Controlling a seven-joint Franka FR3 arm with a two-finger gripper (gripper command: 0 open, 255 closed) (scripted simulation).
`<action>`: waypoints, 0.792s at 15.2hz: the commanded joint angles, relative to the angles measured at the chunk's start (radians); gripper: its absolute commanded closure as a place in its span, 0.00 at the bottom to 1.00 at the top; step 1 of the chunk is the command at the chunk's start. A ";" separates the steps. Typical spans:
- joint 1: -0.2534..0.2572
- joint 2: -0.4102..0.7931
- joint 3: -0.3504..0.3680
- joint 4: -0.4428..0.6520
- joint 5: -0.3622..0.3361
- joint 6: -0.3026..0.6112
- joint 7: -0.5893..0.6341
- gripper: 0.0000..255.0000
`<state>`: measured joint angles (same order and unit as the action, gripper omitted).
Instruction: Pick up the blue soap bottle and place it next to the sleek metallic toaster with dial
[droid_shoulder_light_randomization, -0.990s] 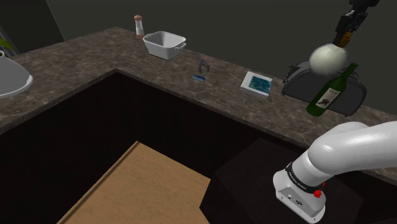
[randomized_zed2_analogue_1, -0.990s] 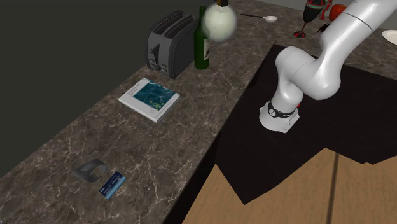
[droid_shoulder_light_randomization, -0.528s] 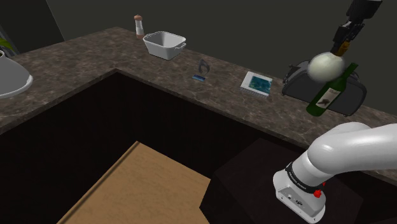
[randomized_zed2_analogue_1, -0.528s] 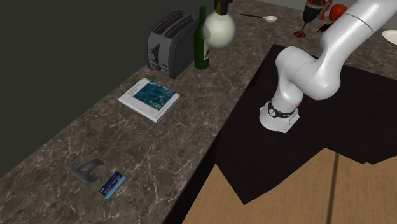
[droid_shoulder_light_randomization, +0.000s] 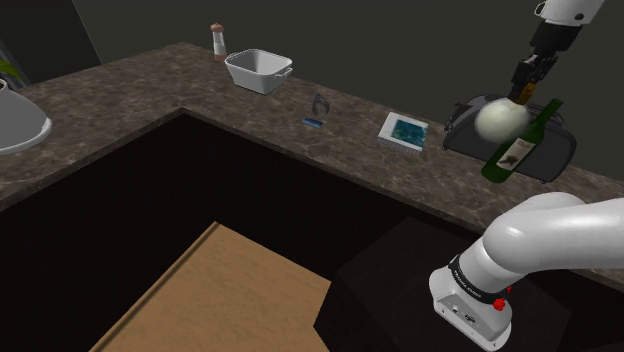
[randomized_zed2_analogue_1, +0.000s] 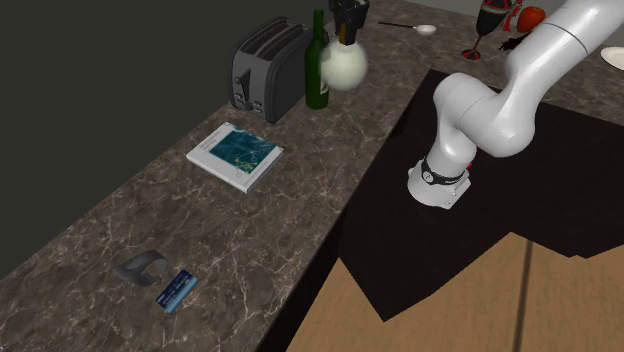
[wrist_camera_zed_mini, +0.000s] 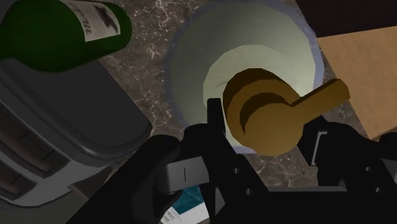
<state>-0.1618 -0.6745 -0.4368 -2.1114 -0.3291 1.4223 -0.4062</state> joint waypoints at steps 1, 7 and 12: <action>-0.002 -0.007 -0.004 -0.028 -0.004 0.021 0.003 1.00; -0.010 -0.030 -0.018 -0.122 -0.019 0.093 0.015 1.00; -0.016 -0.042 -0.032 -0.195 -0.032 0.154 0.024 1.00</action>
<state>-0.1765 -0.7164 -0.4640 -2.2935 -0.3579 1.5630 -0.3828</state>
